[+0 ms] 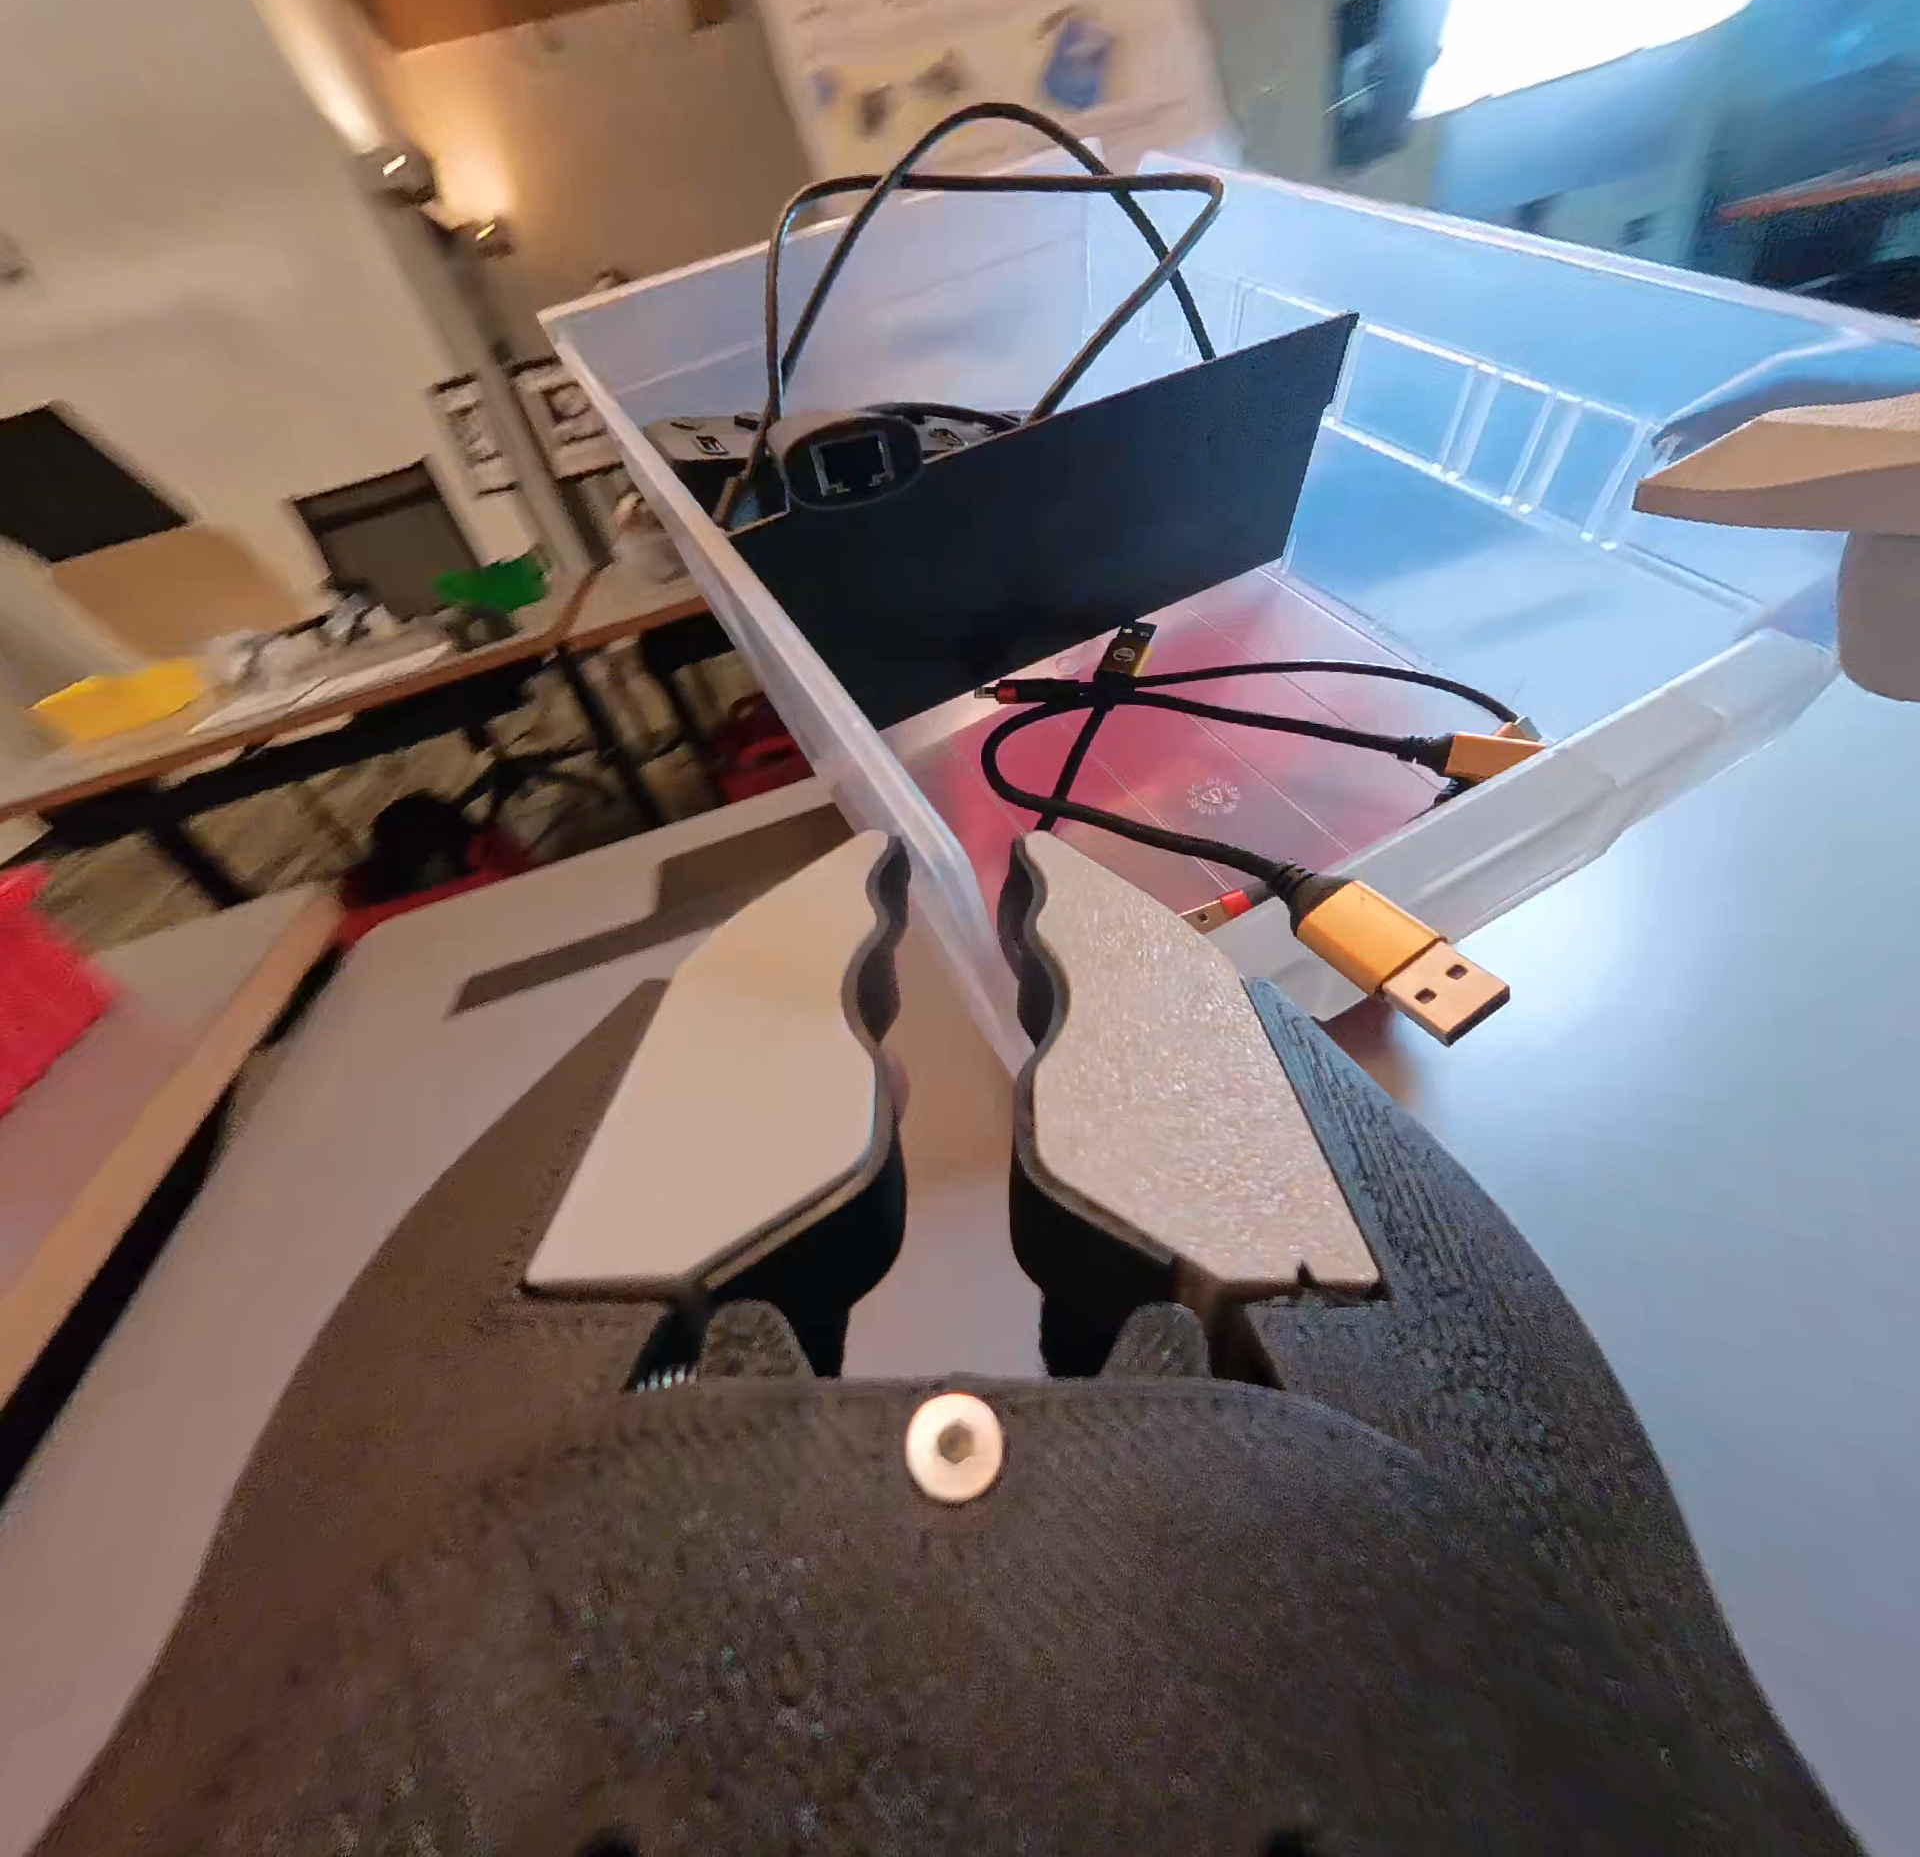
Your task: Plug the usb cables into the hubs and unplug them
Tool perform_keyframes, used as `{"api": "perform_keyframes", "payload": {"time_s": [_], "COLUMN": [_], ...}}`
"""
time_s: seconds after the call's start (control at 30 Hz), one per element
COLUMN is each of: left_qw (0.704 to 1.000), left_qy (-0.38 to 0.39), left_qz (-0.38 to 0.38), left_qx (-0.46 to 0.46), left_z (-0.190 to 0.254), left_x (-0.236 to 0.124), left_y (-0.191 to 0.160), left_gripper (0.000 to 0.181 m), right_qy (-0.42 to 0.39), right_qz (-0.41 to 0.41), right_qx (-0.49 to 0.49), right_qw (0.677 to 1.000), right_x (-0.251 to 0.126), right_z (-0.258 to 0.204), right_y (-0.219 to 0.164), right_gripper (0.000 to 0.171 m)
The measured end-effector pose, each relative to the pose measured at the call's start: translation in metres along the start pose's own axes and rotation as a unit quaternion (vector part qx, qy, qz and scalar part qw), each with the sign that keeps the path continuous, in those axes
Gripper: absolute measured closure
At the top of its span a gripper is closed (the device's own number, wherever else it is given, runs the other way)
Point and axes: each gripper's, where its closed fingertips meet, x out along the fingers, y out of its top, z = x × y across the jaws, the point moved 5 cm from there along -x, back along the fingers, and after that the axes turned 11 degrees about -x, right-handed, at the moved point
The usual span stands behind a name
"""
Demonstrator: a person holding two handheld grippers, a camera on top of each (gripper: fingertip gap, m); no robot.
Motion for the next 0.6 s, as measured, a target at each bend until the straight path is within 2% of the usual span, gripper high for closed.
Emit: {"api": "perform_keyframes", "payload": {"time_s": [0.13, 0.27, 0.37, 0.47, 0.6], "left_qw": [0.997, 0.993, 0.992, 0.99, 0.983], "left_qy": [0.073, 0.097, 0.083, 0.06, 0.056], "left_qz": [-0.032, -0.054, -0.078, -0.081, -0.143], "left_qx": [-0.006, -0.036, -0.054, -0.094, -0.105], "left_z": [-0.094, -0.151, -0.159, -0.148, -0.144], "left_x": [-0.023, -0.019, 0.003, 0.027, 0.047], "left_y": [-0.025, -0.065, -0.105, -0.128, -0.141], "left_gripper": [0.165, 0.167, 0.167, 0.166, 0.165], "right_qy": [0.093, 0.132, 0.134, 0.139, 0.159], "right_qz": [-0.008, -0.029, -0.068, -0.128, -0.159], "right_qx": [0.009, 0.023, 0.026, 0.016, -0.061], "right_qw": [0.996, 0.991, 0.988, 0.982, 0.973], "right_x": [0.088, 0.139, 0.157, 0.165, 0.158], "right_z": [-0.074, -0.123, -0.126, -0.115, -0.099], "right_y": [-0.007, -0.041, -0.075, -0.111, -0.119], "right_gripper": [0.149, 0.146, 0.146, 0.145, 0.147]}}
